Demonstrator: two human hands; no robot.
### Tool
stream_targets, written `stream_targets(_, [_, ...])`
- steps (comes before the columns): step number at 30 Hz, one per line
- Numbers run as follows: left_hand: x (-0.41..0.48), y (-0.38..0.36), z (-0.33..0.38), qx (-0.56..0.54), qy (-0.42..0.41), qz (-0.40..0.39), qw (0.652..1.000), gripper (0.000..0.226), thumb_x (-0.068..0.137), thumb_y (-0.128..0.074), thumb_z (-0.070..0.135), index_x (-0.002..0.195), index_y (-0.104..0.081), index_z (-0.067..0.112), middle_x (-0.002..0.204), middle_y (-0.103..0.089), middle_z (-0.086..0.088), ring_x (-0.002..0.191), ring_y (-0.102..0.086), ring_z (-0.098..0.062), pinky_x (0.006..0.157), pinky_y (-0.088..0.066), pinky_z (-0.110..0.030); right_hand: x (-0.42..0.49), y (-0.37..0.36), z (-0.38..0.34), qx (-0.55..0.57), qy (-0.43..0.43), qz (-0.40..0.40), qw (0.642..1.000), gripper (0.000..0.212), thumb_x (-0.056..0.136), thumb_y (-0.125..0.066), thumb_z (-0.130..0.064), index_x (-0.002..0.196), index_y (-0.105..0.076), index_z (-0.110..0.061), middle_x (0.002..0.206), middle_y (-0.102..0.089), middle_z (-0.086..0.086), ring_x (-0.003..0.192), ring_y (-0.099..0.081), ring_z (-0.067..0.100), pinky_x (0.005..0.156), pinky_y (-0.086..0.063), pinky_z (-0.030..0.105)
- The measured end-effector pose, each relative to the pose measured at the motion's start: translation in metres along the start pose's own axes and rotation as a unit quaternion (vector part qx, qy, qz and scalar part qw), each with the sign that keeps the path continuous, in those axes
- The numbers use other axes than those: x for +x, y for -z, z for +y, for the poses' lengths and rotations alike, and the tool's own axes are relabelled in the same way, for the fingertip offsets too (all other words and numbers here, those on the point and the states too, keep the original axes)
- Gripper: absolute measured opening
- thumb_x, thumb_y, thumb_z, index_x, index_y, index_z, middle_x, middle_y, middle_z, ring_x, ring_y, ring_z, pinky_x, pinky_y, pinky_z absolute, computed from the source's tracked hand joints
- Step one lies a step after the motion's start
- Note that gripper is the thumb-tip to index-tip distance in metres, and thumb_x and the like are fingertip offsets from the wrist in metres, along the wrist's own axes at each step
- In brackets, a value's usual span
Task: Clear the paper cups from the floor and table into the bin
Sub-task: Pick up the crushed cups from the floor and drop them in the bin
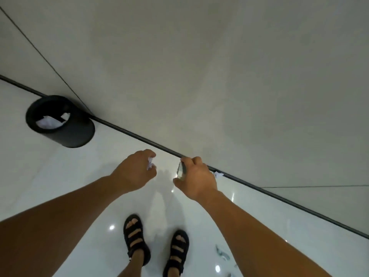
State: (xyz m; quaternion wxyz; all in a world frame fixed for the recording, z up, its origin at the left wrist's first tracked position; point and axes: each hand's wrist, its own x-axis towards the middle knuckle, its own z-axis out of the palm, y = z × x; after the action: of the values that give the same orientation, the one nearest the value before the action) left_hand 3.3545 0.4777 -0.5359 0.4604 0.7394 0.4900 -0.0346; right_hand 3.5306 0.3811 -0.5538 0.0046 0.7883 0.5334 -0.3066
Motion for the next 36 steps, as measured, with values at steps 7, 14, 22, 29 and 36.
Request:
stream_targets(7, [-0.138,0.088,0.027,0.009,0.089,0.065,0.994,0.043,0.089,-0.057,0.028,0.131,-0.049,0.021,0.125,-0.056,-0.002,0.104,-0.055,-0.019,0.085,-0.042,-0.024,-0.072,0.095,-0.102,-0.062,0.102,-0.006,0.993,0.059,0.087,-0.059,-0.044,0.138,-0.037,-0.025,0.127,-0.042,0.006,0.114,-0.047,0.028,0.084,-0.046,0.037])
stream_targets(14, [-0.241,0.15,-0.008,-0.039,0.143,0.17,0.974,0.041,0.089,-0.059,0.026,0.128,-0.051,0.017,0.111,-0.061,-0.003,0.1,-0.058,-0.02,0.088,-0.045,-0.026,-0.112,0.114,-0.193,-0.12,0.209,-0.013,0.971,0.061,0.086,-0.059,-0.044,0.139,-0.035,-0.026,0.13,-0.041,0.006,0.115,-0.047,0.028,0.089,-0.047,0.037])
stream_targets(22, [-0.285,0.24,-0.092,-0.088,0.14,0.255,0.953,0.015,0.09,-0.058,0.02,0.103,-0.052,0.017,0.101,-0.058,-0.007,0.089,-0.056,-0.018,0.08,-0.044,-0.026,-0.1,0.099,-0.339,-0.168,0.268,-0.001,0.949,0.062,0.087,-0.06,-0.044,0.141,-0.036,-0.026,0.132,-0.041,0.006,0.115,-0.048,0.028,0.089,-0.047,0.036])
stream_targets(29, [-0.307,0.335,-0.18,-0.097,0.155,0.254,0.95,0.045,0.09,-0.06,0.023,0.133,-0.048,0.015,0.131,-0.055,-0.011,0.112,-0.056,-0.025,0.093,-0.046,-0.028,-0.081,0.064,-0.451,-0.126,0.251,0.002,0.96,0.068,0.086,-0.061,-0.048,0.145,-0.033,-0.03,0.135,-0.041,0.003,0.119,-0.047,0.025,0.091,-0.045,0.034])
stream_targets(36, [-0.258,0.406,-0.211,-0.085,0.127,0.235,0.96,0.046,0.09,-0.061,0.022,0.133,-0.047,0.014,0.131,-0.055,-0.011,0.114,-0.055,-0.024,0.097,-0.045,-0.029,-0.037,0.059,-0.502,-0.085,0.234,0.001,0.968,0.065,0.084,-0.063,-0.048,0.141,-0.037,-0.029,0.131,-0.045,0.003,0.116,-0.05,0.025,0.09,-0.046,0.033])
